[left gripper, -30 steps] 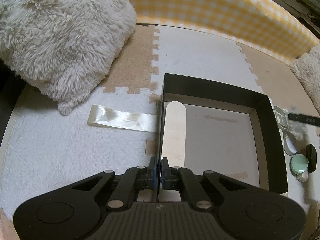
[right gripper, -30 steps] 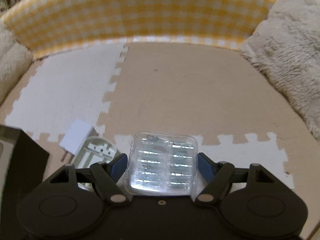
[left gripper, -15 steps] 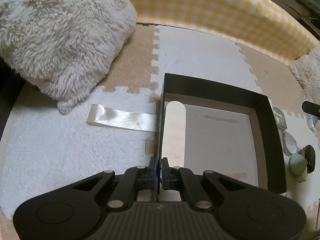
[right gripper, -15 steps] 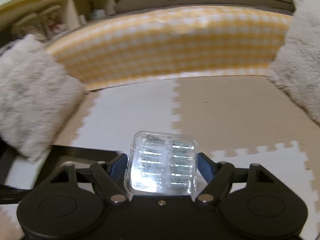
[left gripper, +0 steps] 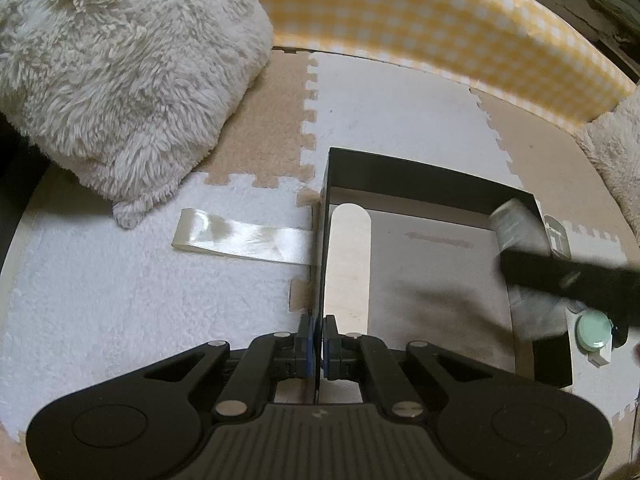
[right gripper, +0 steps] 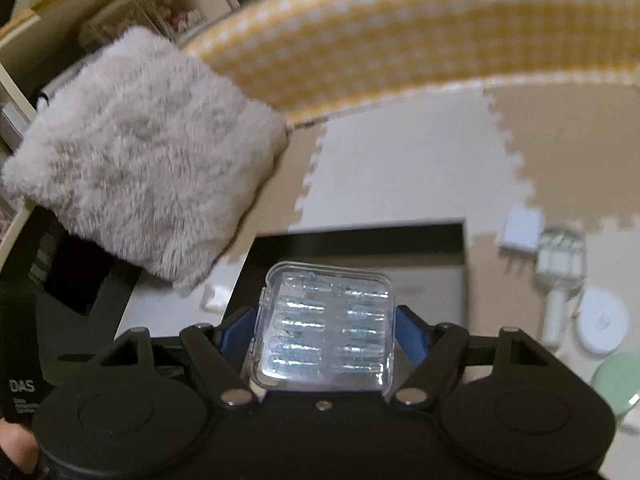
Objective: Organize rigid objects
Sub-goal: 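Carry the blister pack with the right tool into the box and release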
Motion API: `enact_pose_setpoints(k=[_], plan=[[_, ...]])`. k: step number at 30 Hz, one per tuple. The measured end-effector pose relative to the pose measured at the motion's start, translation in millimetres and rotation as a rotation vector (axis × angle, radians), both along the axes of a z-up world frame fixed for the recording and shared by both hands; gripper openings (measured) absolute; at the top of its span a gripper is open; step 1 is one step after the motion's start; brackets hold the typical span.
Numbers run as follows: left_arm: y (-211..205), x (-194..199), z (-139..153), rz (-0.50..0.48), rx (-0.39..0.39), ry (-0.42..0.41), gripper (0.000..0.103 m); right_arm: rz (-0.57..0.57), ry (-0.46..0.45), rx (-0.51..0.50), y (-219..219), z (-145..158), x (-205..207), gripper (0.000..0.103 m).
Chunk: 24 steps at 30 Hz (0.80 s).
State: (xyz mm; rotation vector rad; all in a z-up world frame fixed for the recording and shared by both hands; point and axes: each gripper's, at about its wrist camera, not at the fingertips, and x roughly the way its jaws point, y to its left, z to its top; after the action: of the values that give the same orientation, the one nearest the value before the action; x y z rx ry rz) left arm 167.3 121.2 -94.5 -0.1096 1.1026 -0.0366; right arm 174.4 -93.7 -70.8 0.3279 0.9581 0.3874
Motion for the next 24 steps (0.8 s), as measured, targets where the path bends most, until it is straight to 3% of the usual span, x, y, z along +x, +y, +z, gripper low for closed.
enact_pose_setpoints(k=[8, 15, 24], plan=[[1, 0, 0, 0.001, -0.008, 0.002, 0.004, -0.032, 0.111, -0.061, 30, -22, -4, 0.077], [1, 0, 1, -0.001, -0.011, 0.003, 0.004, -0.041, 0.15, -0.089, 34, -33, -7, 0.077], [2, 0, 0, 0.001, -0.016, 0.004, 0.004, -0.074, 0.239, -0.027, 28, -47, -3, 0.082]])
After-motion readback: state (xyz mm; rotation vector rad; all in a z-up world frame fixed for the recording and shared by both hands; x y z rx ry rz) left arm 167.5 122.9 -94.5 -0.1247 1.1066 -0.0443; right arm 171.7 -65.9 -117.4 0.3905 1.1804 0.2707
